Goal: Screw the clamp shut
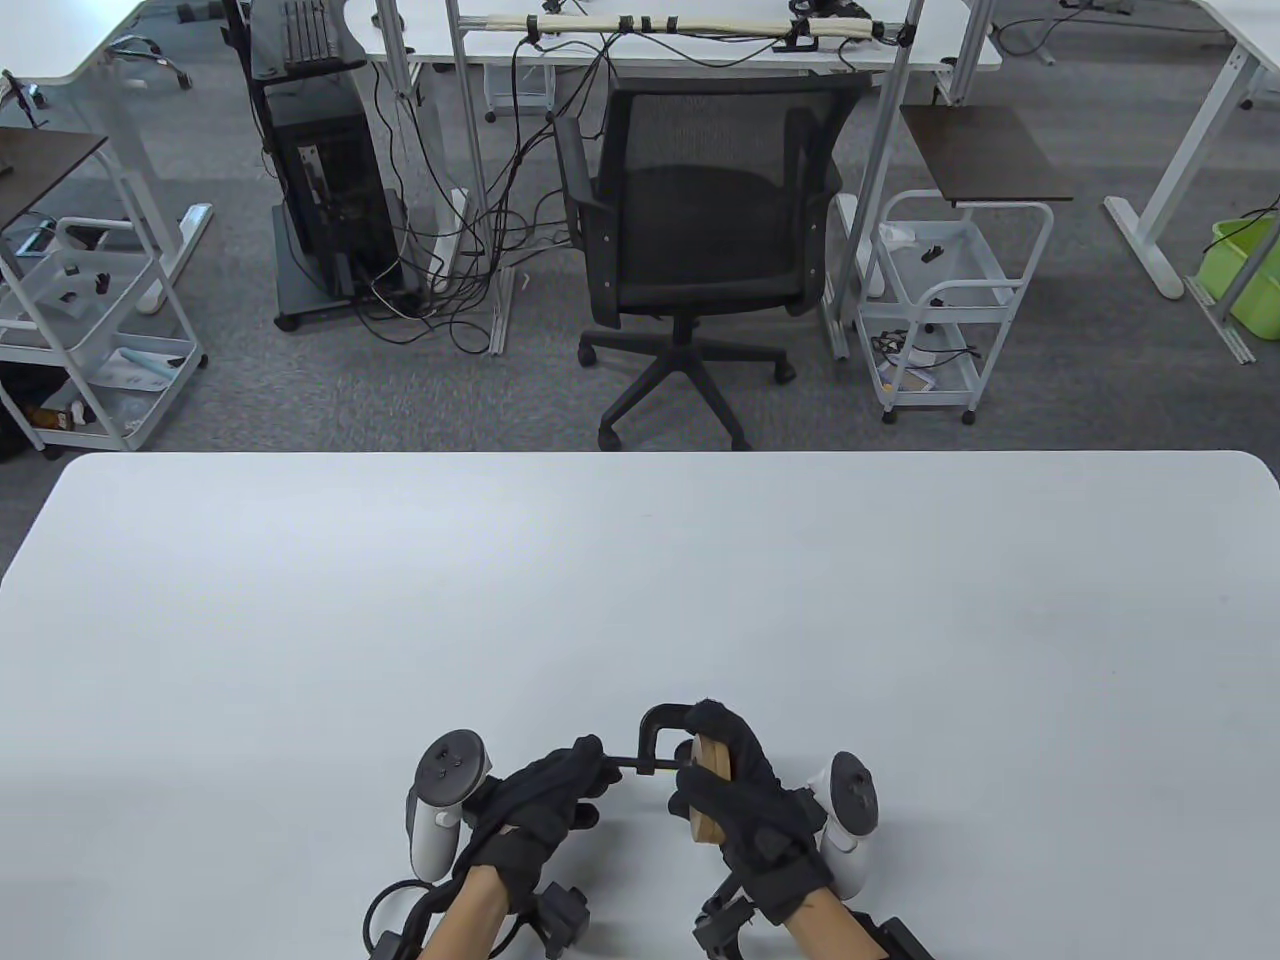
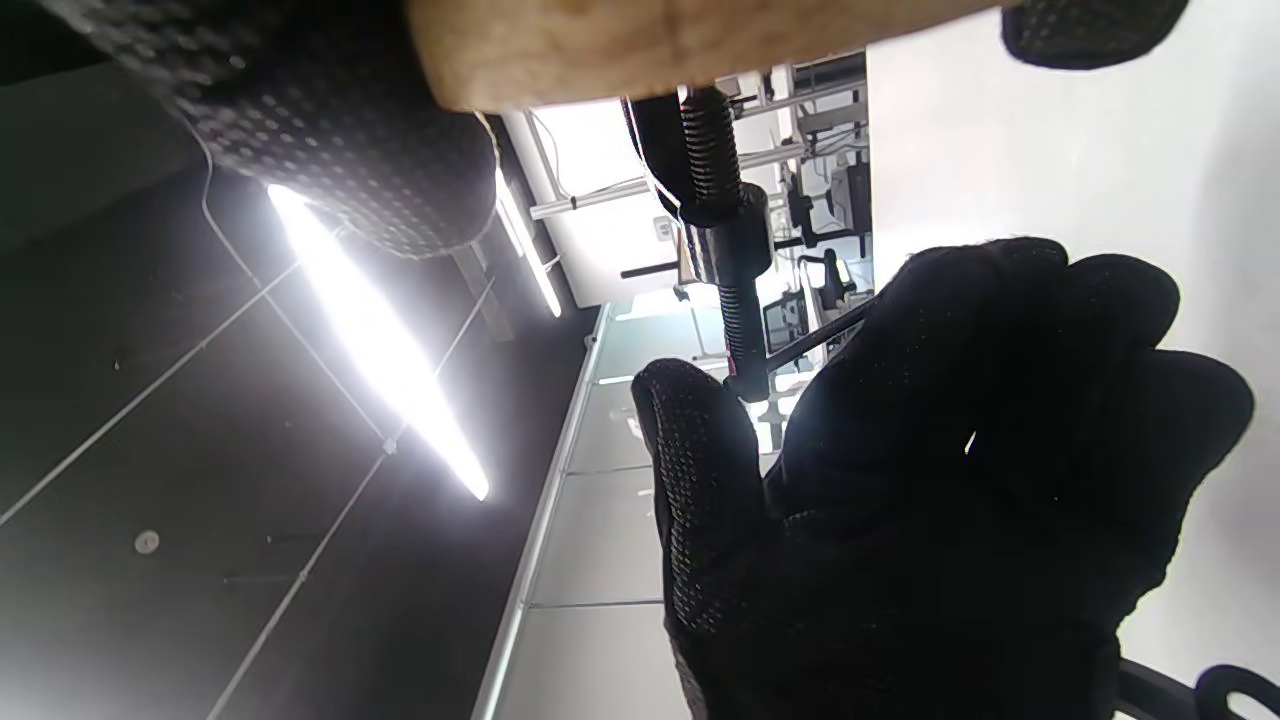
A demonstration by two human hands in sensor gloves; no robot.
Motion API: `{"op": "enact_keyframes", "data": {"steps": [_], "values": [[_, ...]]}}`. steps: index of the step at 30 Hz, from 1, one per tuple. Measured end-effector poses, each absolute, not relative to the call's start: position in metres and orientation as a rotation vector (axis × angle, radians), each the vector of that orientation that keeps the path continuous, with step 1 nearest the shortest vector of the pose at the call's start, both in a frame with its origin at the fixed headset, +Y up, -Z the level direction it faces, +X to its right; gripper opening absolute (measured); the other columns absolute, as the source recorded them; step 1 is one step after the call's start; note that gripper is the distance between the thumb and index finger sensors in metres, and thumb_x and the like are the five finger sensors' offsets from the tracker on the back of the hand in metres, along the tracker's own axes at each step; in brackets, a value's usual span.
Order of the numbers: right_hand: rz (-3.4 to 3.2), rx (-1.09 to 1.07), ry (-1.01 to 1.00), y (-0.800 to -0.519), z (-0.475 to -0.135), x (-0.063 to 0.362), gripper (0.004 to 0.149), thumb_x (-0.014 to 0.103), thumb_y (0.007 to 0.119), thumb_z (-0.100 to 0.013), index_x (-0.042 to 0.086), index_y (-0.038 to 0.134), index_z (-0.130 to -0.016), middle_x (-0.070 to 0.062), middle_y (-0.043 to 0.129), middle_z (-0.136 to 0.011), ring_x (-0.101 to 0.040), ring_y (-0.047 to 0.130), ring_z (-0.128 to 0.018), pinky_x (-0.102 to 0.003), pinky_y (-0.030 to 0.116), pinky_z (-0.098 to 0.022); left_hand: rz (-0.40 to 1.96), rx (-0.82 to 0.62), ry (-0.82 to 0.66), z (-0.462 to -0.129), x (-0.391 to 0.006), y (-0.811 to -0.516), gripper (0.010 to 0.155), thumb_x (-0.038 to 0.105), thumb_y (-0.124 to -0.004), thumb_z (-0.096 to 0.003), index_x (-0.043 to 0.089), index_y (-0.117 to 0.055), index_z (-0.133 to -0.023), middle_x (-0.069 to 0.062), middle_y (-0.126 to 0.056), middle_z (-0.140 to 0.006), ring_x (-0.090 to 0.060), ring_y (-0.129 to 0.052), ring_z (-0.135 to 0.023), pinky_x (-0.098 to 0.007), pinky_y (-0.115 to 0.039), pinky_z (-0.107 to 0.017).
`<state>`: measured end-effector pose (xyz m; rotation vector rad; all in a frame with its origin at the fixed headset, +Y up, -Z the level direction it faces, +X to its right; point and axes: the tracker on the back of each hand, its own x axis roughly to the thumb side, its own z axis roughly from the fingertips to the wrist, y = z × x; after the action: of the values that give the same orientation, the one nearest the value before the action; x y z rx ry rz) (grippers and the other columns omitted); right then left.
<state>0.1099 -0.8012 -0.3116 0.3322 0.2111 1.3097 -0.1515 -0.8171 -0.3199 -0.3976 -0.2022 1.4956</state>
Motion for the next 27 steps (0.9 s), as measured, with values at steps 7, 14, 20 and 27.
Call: {"op": "enact_keyframes", "data": {"steps": [7,14,20,27], "values": [[1.389,0.413,0.188,-0.795,-0.308,0.104,0.078,0.050,0.093,-0.047,0.021,0.051,-0.107,-0.004,0.040,-0.113,-0.053,0.044,-0.092,-0.071,0.062,-0.052,1.645,-0.448,-0.252,-0.322,-0.149,-0.819,0.077,0.057,-0.068,-0.0599,-0.006,-0.056,-0.101,-0.030,-0.036,-0.113,-0.058,-0.044,-0.098,-0.063,-0.059,-0.064],[1.367,0.404,0.201,-0.798,-0.309,0.103,0.078,0.049,0.093,-0.047,0.019,0.053,-0.106,-0.005,0.041,-0.112,-0.055,0.045,-0.091,-0.072,0.062,-0.052,1.671,-0.354,-0.338,-0.325,-0.151,-0.809,0.062,0.036,-0.074,-0.0564,0.006,-0.054,-0.106,-0.022,-0.034,-0.117,-0.052,-0.044,-0.103,-0.064,-0.059,-0.066],[1.392,0.419,0.200,-0.796,-0.310,0.104,0.078,0.049,0.094,-0.047,0.018,0.055,-0.106,-0.006,0.043,-0.112,-0.058,0.049,-0.088,-0.072,0.065,-0.050,1.693,-0.290,-0.368,-0.326,-0.152,-0.806,0.055,0.028,-0.080,-0.0509,0.022,-0.063,-0.103,-0.009,-0.047,-0.117,-0.046,-0.057,-0.103,-0.064,-0.063,-0.066],[1.378,0.406,0.222,-0.797,-0.311,0.104,0.078,0.049,0.095,-0.047,0.018,0.056,-0.106,-0.006,0.044,-0.113,-0.061,0.052,-0.085,-0.072,0.066,-0.049,1.596,-0.140,-0.369,-0.324,-0.155,-0.797,0.051,0.025,-0.083,-0.0463,0.023,-0.072,-0.096,-0.004,-0.058,-0.113,-0.041,-0.067,-0.099,-0.061,-0.067,-0.065]]}}
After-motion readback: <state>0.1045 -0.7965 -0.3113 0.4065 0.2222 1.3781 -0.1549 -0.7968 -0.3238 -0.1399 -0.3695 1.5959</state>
